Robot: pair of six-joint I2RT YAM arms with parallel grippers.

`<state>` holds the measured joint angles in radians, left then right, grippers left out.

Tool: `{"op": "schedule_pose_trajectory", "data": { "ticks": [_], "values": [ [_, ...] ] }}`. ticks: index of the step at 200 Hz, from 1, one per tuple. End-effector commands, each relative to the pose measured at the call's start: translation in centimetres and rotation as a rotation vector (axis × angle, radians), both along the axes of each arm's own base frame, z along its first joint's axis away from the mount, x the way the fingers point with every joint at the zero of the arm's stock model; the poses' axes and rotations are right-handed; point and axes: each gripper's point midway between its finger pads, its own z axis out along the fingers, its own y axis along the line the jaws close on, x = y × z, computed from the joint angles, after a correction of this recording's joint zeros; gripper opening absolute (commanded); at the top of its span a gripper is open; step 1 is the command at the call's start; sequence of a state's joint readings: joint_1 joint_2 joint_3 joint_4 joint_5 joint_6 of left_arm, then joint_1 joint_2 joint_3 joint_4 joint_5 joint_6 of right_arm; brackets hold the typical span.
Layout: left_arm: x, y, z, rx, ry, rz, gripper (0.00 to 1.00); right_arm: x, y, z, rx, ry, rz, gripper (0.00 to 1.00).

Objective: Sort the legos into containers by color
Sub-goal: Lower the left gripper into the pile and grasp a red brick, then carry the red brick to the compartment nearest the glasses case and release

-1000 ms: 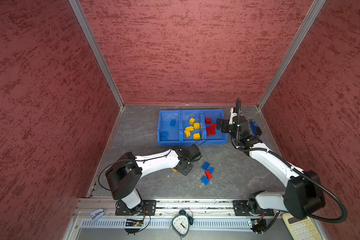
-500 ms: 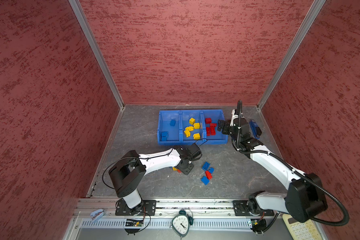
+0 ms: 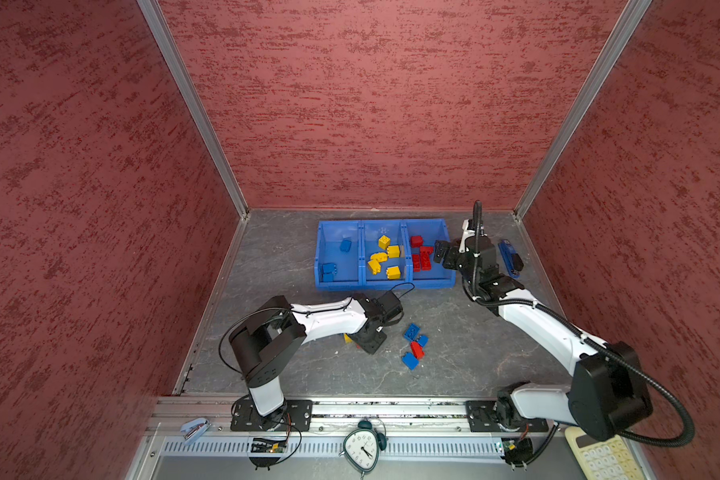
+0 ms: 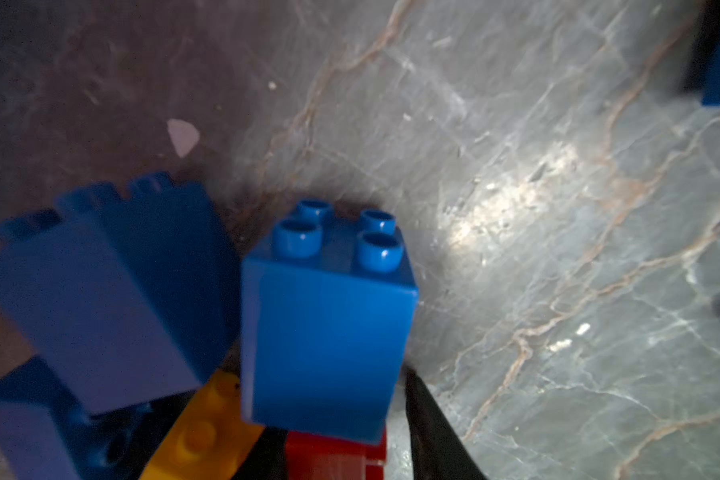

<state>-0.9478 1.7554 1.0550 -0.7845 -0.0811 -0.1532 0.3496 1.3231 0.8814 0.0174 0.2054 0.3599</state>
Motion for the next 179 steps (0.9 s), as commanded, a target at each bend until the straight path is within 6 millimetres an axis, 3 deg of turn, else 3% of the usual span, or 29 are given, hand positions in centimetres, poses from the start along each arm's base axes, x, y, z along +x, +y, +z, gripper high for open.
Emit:
{"op": "schedule_pose_trajectory", "data": {
  "ticks": [1,22,44,62,79,99,115,144,159,179],
  "values": [
    [0.3,0.0,-1.1,0.026,0.004,-0.004,0.36,-0.1,-0.3,1.2,0.012,-0.038,-0.021,0.99],
    [0.4,-0.1,-0.9,0.016,-0.005,0.007,0.25,-0.4,-0.6,1.3,0.009,-0.044,-0.028,0.99],
    [0.5,-0.9,1.4,-0.062,-0.032,0.011,0.18,-0.7,-0.9,1.7,0.003,-0.056,-0.036,0.99],
    [2.2,-1.9,5.4,-0.157,-0.16,0.026,0.17,-0.9,-1.2,2.1,0.001,-0.07,-0.044,0.99],
    [4.3,-3.7,10.7,-0.294,-0.293,0.037,0.17,-1.1,-1.3,2.5,0.013,-0.087,-0.05,0.99],
    [6.5,-7.4,16.6,-0.476,-0.407,0.015,0.19,-1.7,-1.5,3.1,0.049,-0.12,-0.06,0.99],
    [8.3,-10.6,19.6,-0.595,-0.469,-0.004,0.21,-2.3,-2.0,3.6,0.085,-0.151,-0.08,0.99],
    [12.3,-16.5,21.1,-0.706,-0.494,-0.015,0.2,-3.8,-3.1,4.0,0.158,-0.204,-0.128,0.99],
    [14.0,-19.5,20.8,-0.732,-0.49,-0.028,0.2,-4.4,-3.4,3.5,0.18,-0.205,-0.134,0.99],
    [16.7,-21.9,20.0,-0.757,-0.506,0.013,0.2,-5.1,-4.3,2.6,0.198,-0.164,-0.185,0.99]
  ]
}}
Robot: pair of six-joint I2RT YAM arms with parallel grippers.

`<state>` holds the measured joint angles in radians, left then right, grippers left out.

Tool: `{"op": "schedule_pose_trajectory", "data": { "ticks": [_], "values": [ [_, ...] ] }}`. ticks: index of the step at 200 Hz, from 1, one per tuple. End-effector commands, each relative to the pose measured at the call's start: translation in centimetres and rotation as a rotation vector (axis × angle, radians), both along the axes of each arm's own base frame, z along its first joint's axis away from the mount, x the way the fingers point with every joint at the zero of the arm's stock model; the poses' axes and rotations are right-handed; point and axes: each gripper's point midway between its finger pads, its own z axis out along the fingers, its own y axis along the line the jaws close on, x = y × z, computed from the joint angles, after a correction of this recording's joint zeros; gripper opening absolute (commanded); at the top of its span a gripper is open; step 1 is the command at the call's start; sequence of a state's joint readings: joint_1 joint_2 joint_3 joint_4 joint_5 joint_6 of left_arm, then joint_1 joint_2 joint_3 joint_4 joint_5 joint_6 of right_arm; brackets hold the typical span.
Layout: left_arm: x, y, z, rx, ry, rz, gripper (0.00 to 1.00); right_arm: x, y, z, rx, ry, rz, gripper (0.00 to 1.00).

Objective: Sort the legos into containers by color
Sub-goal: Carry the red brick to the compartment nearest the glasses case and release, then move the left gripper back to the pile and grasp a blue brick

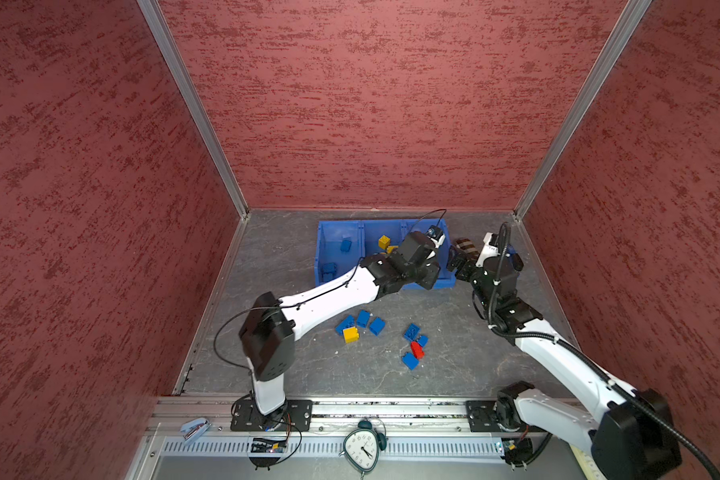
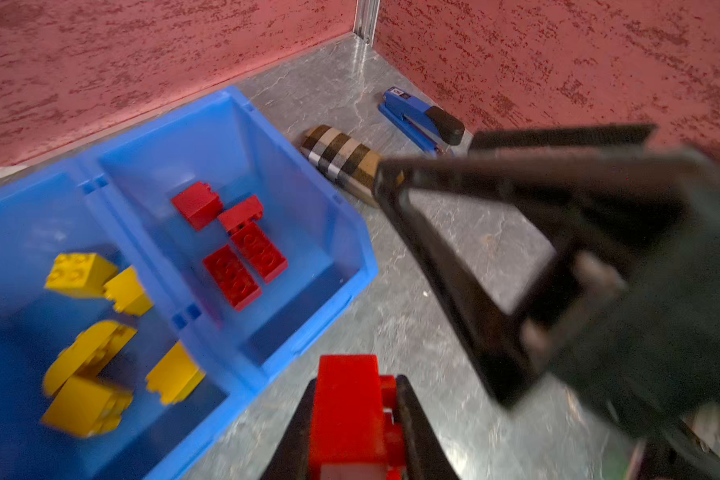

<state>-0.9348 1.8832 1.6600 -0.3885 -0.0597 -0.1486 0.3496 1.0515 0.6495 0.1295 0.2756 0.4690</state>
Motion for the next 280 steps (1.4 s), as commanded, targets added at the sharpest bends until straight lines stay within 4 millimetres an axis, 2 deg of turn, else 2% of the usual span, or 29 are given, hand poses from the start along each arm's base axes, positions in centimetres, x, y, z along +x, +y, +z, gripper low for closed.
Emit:
{"op": "schedule_pose_trajectory", "data": {
  "ticks": [1,14,39,45,55,68,101,117,130,161,177,193,211,222,235,258,280],
  "values": [
    [2.6,-2.7,-1.1,-0.047,-0.004,0.009,0.2,-0.4,-1.3,0.7,0.07,-0.019,-0.081,0.99],
    [4.2,-3.6,-2.0,-0.053,-0.001,0.053,0.2,-0.9,-1.8,0.5,0.071,-0.005,-0.098,0.99],
    [7.3,-3.8,-3.8,-0.024,-0.009,0.158,0.27,-1.6,-2.4,0.6,0.055,-0.01,-0.116,0.99],
    [7.9,-3.8,-4.3,-0.017,-0.001,0.172,0.32,-1.8,-2.7,0.6,0.049,-0.01,-0.128,0.99],
    [8.6,-3.9,-4.9,-0.007,0.023,0.189,0.46,-1.9,-3.0,0.6,0.043,-0.011,-0.141,0.99],
    [8.9,-4.3,-5.5,0.007,0.062,0.183,0.63,-2.1,-3.3,0.6,0.039,-0.01,-0.151,0.99],
    [8.7,-4.3,-5.7,0.012,0.085,0.182,0.68,-2.3,-3.8,0.3,0.037,-0.001,-0.177,0.99],
    [8.3,-3.8,-4.7,-0.003,0.073,0.182,0.75,-2.4,-3.9,0.2,0.039,0.001,-0.183,0.99],
    [7.7,-3.0,-2.9,-0.028,0.046,0.188,0.8,-2.3,-3.6,0.1,0.039,-0.001,-0.169,0.99],
    [5.0,1.6,0.2,-0.065,0.007,0.223,0.89,-1.8,-1.7,-0.3,0.02,0.006,-0.055,0.99],
    [2.8,5.1,0.4,-0.034,0.021,0.26,0.94,-1.6,-1.3,-0.6,0.031,0.02,-0.043,0.99],
    [0.2,9.0,-1.2,0.061,0.068,0.29,0.96,-1.4,-1.2,-0.8,0.034,0.026,-0.042,0.99],
    [-2.7,13.6,-4.9,0.236,0.173,0.336,0.97,-1.1,-0.6,-1.0,0.029,0.029,-0.009,0.99],
    [-4.5,15.7,-7.1,0.329,0.245,0.348,0.95,-0.9,-0.2,-1.4,0.031,0.041,0.006,0.99],
    [-6.7,16.5,-9.1,0.386,0.345,0.314,0.88,-0.6,0.1,-1.8,0.031,0.055,0.018,0.99],
    [-10.0,15.8,-11.1,0.435,0.479,0.25,0.72,-0.1,0.5,-2.2,0.031,0.083,0.025,0.99],
    [-12.2,15.4,-13.1,0.509,0.552,0.197,0.69,0.2,0.6,-2.6,0.039,0.093,0.023,0.99]
  ]
}}
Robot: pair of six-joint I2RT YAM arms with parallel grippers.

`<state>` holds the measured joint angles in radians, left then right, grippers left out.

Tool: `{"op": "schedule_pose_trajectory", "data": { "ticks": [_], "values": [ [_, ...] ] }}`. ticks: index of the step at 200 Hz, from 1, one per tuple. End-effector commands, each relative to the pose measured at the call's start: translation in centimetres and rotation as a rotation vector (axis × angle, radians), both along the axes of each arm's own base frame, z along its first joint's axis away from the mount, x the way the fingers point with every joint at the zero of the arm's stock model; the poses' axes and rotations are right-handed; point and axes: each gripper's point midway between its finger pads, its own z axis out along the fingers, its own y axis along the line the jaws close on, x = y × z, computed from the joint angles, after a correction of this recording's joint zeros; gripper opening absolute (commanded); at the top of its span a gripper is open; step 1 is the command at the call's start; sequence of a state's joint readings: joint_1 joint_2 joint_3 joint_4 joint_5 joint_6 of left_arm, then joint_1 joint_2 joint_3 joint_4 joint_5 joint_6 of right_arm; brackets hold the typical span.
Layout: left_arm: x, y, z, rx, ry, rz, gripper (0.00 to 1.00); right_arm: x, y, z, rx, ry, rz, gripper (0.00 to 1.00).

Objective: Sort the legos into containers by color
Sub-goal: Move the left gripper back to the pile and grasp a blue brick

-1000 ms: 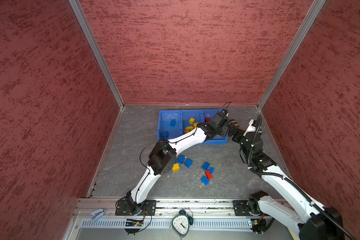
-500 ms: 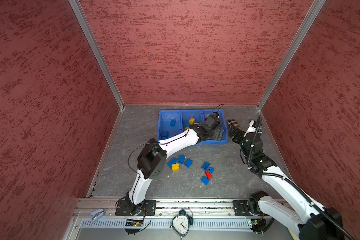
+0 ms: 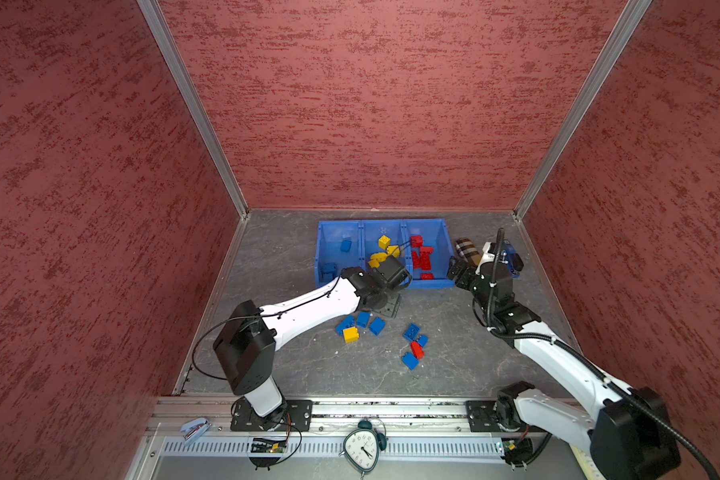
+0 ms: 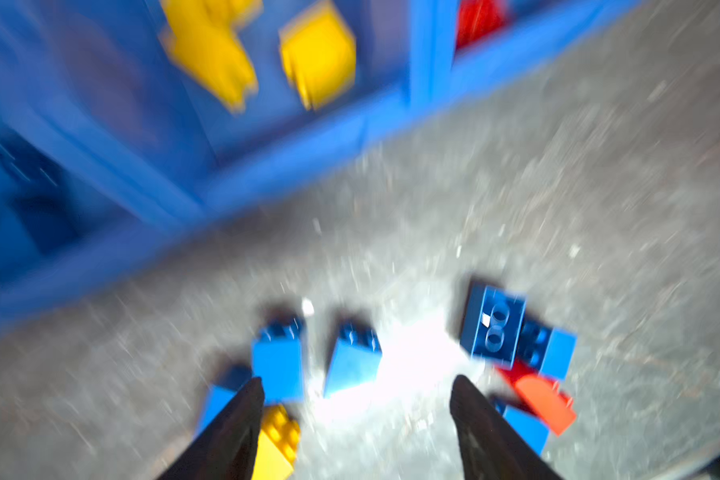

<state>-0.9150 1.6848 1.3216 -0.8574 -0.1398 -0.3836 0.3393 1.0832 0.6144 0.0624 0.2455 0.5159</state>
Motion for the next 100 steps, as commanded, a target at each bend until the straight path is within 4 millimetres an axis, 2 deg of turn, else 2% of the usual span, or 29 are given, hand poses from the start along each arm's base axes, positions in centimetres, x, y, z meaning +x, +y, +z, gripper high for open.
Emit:
{"op": "schedule_pose_trajectory", "data": {
  "ticks": [1,18,48,100],
  "values": [
    [-3.8,0.5,-2.0,0.068,0.16,-0.045,0.69,0.8,0.7,1.8,0.032,-0.039,0.018,0.99],
    [-3.8,0.7,-3.4,0.116,0.176,-0.062,0.66,1.0,0.9,1.5,0.035,-0.038,0.022,0.99],
    [-2.8,0.0,-5.0,0.133,0.159,-0.076,0.6,1.2,1.1,1.6,0.045,-0.037,0.031,0.99],
    [-2.2,1.4,-7.7,0.212,0.141,-0.033,0.57,0.6,0.6,1.6,0.039,-0.046,0.014,0.99]
  ]
}}
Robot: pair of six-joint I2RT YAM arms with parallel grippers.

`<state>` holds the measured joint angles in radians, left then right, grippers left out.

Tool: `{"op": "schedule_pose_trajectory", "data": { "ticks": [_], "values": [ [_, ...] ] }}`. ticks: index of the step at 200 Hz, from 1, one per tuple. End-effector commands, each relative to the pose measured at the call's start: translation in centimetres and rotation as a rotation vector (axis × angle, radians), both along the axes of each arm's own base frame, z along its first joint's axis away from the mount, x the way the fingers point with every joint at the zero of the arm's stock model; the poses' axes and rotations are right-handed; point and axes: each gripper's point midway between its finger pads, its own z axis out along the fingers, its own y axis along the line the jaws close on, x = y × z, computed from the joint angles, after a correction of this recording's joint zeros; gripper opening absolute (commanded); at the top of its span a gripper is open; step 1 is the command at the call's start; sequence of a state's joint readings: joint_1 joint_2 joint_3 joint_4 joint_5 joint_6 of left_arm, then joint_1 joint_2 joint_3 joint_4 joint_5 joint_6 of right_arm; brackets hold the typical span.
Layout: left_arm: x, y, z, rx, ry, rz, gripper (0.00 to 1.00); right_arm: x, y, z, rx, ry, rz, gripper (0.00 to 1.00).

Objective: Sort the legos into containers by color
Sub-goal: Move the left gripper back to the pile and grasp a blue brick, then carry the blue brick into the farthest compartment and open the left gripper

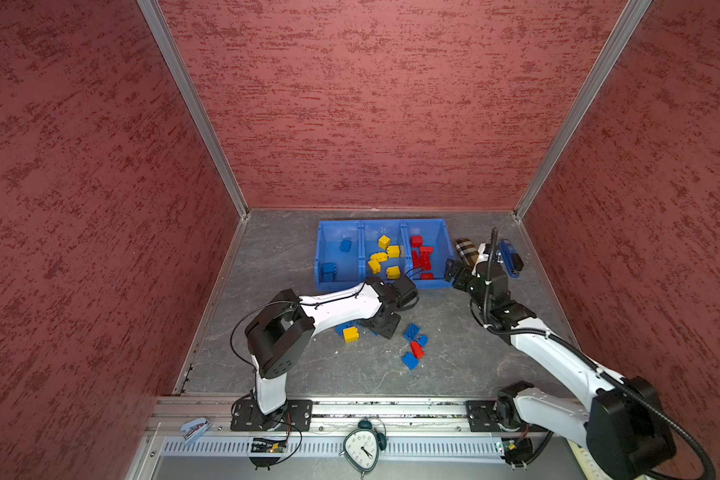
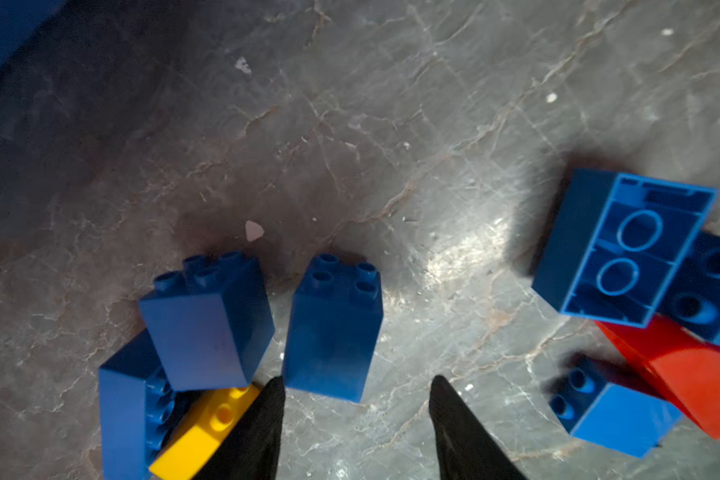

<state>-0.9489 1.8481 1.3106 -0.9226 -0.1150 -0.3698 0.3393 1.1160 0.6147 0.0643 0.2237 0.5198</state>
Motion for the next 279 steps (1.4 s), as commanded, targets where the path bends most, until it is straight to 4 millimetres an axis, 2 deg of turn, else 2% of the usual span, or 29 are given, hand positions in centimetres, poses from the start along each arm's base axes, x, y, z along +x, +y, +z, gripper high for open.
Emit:
{"op": "schedule_pose_trajectory", "data": {
  "ticks": [1,38,65,85,100,117,138,161,184,210,236,260,279],
  "values": [
    [0.5,0.6,-1.3,0.033,-0.021,0.015,0.57,0.4,0.2,2.7,0.038,-0.078,-0.004,0.99],
    [0.8,0.2,-2.9,0.032,-0.001,0.015,0.57,0.3,0.5,2.8,0.037,-0.078,0.021,0.99],
    [0.6,-0.3,-4.4,0.028,0.029,0.005,0.57,0.2,2.0,2.9,0.039,-0.087,0.107,0.99],
    [0.9,-0.6,-5.1,0.027,0.031,0.013,0.44,-0.2,3.8,3.1,0.043,-0.119,0.226,0.99],
    [1.0,-0.7,-4.9,0.008,0.023,0.033,0.37,-0.8,4.7,2.9,0.057,-0.122,0.28,0.99],
    [1.3,-0.8,-3.4,-0.037,-0.003,0.051,0.27,-1.6,6.2,2.7,0.057,-0.126,0.386,0.99],
    [2.1,-0.4,-0.2,-0.088,-0.089,0.052,0.18,-2.9,8.8,2.8,0.014,-0.152,0.543,0.99],
    [2.8,-0.4,3.7,-0.174,-0.179,0.052,0.14,-3.8,10.8,3.4,-0.042,-0.21,0.656,0.99],
    [3.6,0.4,6.9,-0.259,-0.249,0.094,0.13,-3.3,11.2,4.0,-0.066,-0.262,0.664,0.99],
    [6.0,2.8,10.5,-0.331,-0.333,0.197,0.17,-2.6,11.4,5.1,-0.074,-0.322,0.645,0.99],
    [10.2,5.5,12.7,-0.384,-0.416,0.296,0.2,-1.9,11.3,6.0,-0.067,-0.356,0.608,0.99],
    [15.1,7.6,12.1,-0.388,-0.455,0.404,0.19,-0.9,10.5,6.3,-0.062,-0.353,0.537,0.99],
    [18.1,9.3,11.1,-0.327,-0.469,0.483,0.18,-0.5,9.8,6.7,-0.048,-0.349,0.485,0.99]
  ]
}}
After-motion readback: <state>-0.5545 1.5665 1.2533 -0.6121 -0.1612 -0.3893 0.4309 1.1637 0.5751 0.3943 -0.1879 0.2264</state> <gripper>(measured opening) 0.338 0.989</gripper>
